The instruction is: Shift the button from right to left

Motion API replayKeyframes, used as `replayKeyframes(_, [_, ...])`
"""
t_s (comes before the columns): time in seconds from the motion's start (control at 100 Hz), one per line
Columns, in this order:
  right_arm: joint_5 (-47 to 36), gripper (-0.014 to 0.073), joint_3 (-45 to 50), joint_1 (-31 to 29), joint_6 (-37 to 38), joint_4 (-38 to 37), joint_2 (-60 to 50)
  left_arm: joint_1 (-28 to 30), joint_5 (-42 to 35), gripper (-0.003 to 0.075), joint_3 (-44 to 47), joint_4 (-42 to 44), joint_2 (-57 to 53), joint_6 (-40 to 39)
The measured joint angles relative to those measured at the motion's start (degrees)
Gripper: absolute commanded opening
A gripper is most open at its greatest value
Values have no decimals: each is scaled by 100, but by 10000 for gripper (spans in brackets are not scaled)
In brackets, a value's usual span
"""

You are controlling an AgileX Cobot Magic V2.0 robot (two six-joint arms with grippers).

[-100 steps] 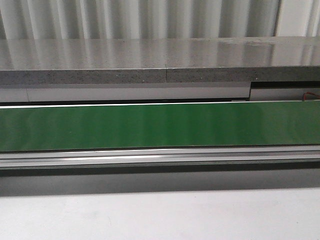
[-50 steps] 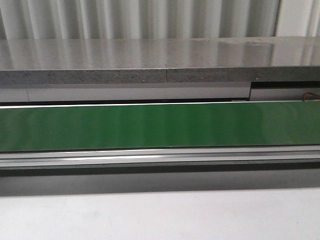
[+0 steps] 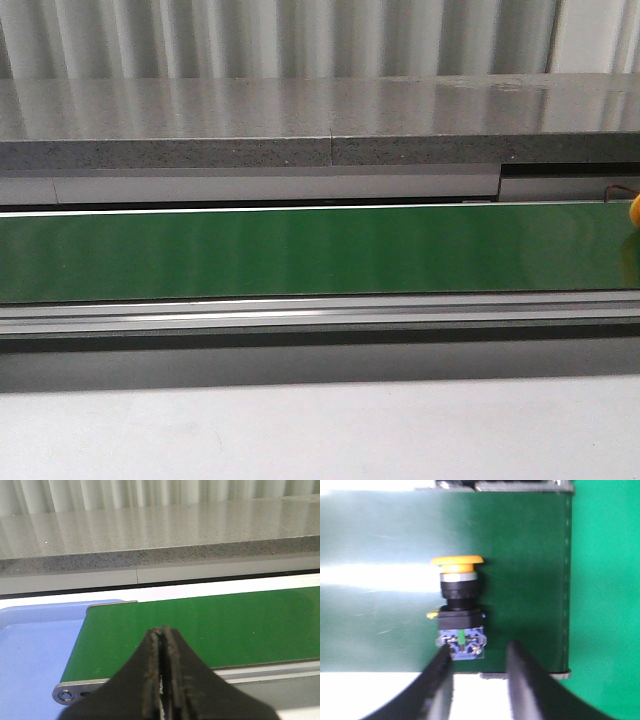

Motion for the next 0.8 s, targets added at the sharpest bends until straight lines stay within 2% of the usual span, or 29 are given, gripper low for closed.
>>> replayKeyframes(0.1, [89, -70, 0, 203, 0, 11, -388, 0, 0, -20, 0, 0, 0, 0])
replayKeyframes(0.5, [213, -66, 108, 540, 0, 23, -1848, 0, 0, -20, 0, 0, 0, 0])
replayKeyframes(0.8, [-541, -66, 1501, 603, 0, 23, -3212, 0, 0, -20, 0, 0, 0, 0])
